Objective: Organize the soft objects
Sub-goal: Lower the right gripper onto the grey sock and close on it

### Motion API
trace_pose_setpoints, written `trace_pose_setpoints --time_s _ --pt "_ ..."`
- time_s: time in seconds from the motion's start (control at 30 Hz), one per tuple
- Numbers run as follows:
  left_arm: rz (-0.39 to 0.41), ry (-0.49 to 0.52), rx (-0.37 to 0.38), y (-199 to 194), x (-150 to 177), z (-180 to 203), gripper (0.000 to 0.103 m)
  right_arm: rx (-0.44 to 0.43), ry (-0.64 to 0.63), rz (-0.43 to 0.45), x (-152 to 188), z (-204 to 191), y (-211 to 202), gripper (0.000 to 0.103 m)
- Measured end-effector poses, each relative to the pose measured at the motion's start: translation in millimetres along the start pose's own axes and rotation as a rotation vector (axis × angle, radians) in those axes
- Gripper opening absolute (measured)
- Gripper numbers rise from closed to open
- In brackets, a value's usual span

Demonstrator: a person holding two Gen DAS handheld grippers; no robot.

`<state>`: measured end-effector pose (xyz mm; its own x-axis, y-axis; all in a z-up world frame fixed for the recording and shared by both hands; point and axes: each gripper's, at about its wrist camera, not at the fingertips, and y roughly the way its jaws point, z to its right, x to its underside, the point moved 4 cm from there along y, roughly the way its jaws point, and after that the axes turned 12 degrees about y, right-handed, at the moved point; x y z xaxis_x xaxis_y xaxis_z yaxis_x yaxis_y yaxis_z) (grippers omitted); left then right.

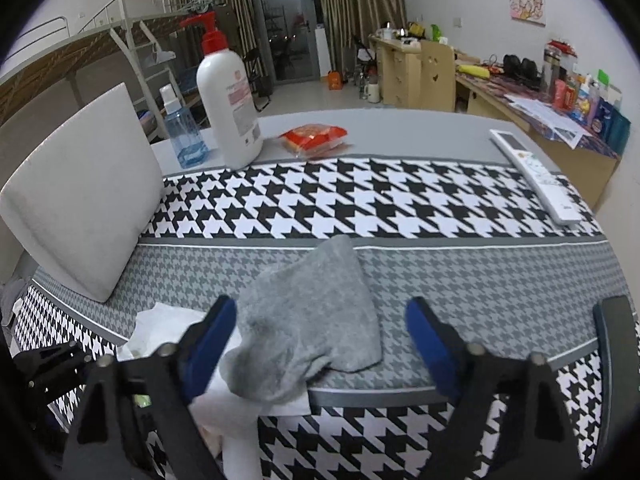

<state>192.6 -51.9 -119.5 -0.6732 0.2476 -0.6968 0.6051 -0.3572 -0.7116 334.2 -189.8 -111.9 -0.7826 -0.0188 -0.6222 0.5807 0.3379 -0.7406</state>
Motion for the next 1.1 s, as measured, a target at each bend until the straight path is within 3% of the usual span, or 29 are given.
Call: trace_pose_setpoints --time_s 0.1,0.23,0.47,0.53,0.7,1.1 --pt "0.001 0.004 0.002 0 1 0 0.045 -0.016 0.006 -0.016 0 0 5 0.083" --pt "0.002 0.006 0.002 -2 2 -1 0.045 0.025 -0.021 -0.047 3 -3 15 0.064" --pt "-0.004 0.014 0.002 -6 3 -1 0.045 0.052 -0.028 -0.06 6 0 20 0.052" --pt "-0.004 0.013 0.004 -8 4 -1 0.045 0.051 -0.022 -0.058 5 2 19 0.038" --pt "-0.004 0.011 0.0 -10 6 -2 0.045 0.046 -0.014 -0.052 5 4 19 0.016" --pt "0.023 0.01 -0.004 -26 9 1 0.044 0.005 0.047 0.064 -7 17 -26 0.014"
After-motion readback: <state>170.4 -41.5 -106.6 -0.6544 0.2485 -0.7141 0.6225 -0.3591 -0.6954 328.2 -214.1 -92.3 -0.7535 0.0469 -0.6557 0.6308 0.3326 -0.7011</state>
